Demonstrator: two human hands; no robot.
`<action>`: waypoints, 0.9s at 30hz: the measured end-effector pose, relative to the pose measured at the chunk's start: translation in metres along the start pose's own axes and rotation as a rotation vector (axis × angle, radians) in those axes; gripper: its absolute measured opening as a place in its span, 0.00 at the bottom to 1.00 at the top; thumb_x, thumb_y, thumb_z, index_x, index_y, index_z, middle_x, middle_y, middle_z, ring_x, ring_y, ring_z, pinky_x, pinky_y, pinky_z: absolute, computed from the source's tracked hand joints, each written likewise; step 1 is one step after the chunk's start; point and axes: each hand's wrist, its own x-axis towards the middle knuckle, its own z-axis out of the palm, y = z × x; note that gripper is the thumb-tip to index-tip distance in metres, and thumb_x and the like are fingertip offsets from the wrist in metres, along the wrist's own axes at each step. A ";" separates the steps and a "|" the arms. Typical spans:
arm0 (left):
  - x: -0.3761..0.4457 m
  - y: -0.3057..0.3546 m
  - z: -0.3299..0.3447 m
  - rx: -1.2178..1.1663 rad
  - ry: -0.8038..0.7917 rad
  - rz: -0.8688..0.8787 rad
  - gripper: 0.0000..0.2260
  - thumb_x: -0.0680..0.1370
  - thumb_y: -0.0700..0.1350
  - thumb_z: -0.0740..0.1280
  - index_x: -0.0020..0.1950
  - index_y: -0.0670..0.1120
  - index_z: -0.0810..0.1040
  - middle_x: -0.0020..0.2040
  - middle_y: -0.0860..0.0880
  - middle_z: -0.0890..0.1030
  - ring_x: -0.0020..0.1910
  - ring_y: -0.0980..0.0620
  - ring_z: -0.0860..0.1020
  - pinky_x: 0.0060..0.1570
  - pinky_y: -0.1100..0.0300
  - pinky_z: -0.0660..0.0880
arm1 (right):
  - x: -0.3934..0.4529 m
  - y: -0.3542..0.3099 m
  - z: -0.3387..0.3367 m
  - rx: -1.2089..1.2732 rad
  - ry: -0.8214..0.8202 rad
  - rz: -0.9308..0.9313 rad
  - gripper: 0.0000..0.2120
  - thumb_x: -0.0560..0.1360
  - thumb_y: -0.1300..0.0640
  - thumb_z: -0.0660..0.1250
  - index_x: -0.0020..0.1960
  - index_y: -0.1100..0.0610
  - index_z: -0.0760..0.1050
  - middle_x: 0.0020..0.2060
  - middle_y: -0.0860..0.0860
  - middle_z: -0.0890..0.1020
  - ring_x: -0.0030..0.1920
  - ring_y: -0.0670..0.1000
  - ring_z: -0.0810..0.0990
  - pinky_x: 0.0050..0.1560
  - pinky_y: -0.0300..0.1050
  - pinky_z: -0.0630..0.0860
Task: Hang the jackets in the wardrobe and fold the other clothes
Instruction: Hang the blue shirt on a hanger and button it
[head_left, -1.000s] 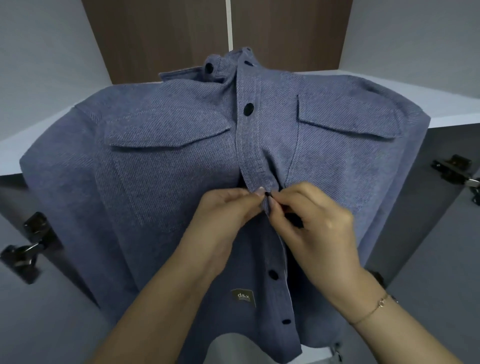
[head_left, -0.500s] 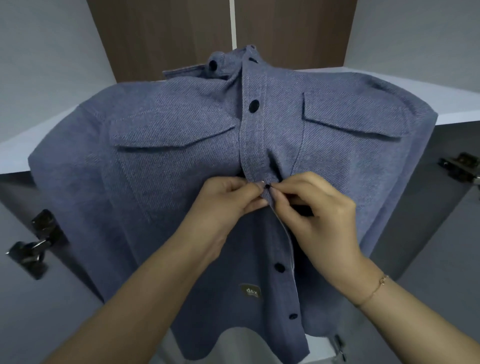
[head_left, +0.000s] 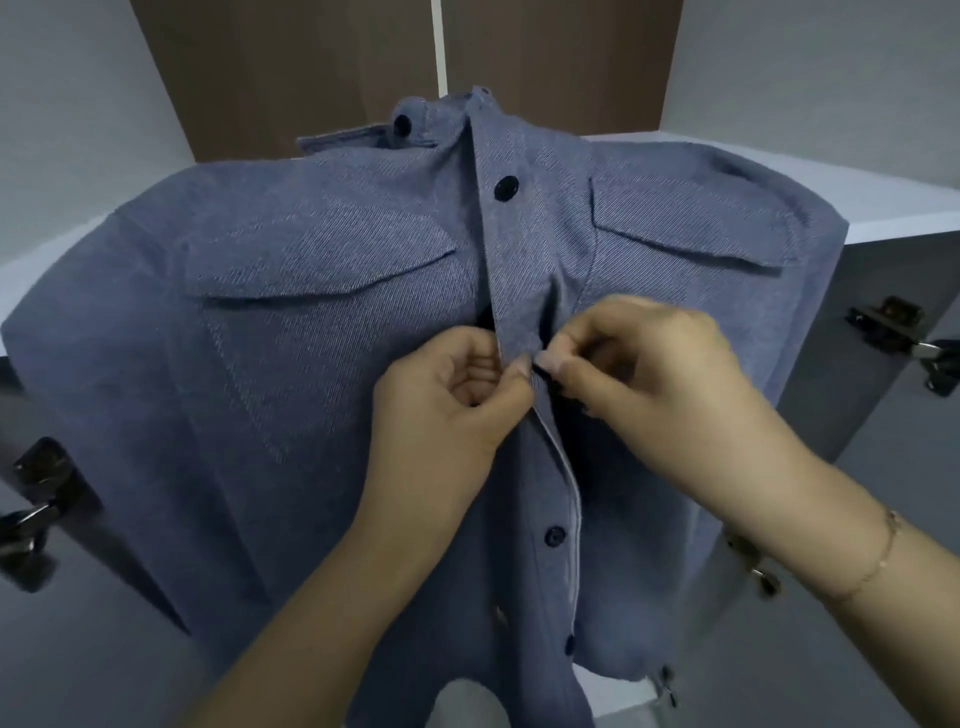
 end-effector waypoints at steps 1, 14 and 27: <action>0.002 0.000 0.000 -0.004 -0.001 0.007 0.06 0.76 0.35 0.70 0.42 0.46 0.82 0.36 0.52 0.84 0.36 0.62 0.79 0.39 0.70 0.76 | 0.000 -0.001 -0.003 -0.129 0.005 -0.095 0.05 0.75 0.54 0.71 0.42 0.52 0.78 0.37 0.46 0.79 0.34 0.44 0.78 0.39 0.41 0.74; 0.013 -0.005 -0.013 0.180 -0.170 0.222 0.05 0.75 0.41 0.70 0.46 0.39 0.80 0.42 0.48 0.80 0.38 0.55 0.80 0.41 0.60 0.77 | 0.009 0.002 -0.001 0.851 -0.325 0.559 0.06 0.70 0.58 0.68 0.39 0.61 0.74 0.30 0.52 0.76 0.23 0.46 0.67 0.20 0.35 0.59; -0.002 -0.008 0.003 -0.202 -0.092 -0.109 0.04 0.78 0.37 0.68 0.49 0.36 0.79 0.40 0.47 0.81 0.37 0.60 0.78 0.40 0.69 0.75 | -0.115 0.041 0.092 0.263 0.063 0.472 0.21 0.72 0.46 0.73 0.62 0.49 0.72 0.55 0.41 0.79 0.56 0.43 0.78 0.54 0.42 0.75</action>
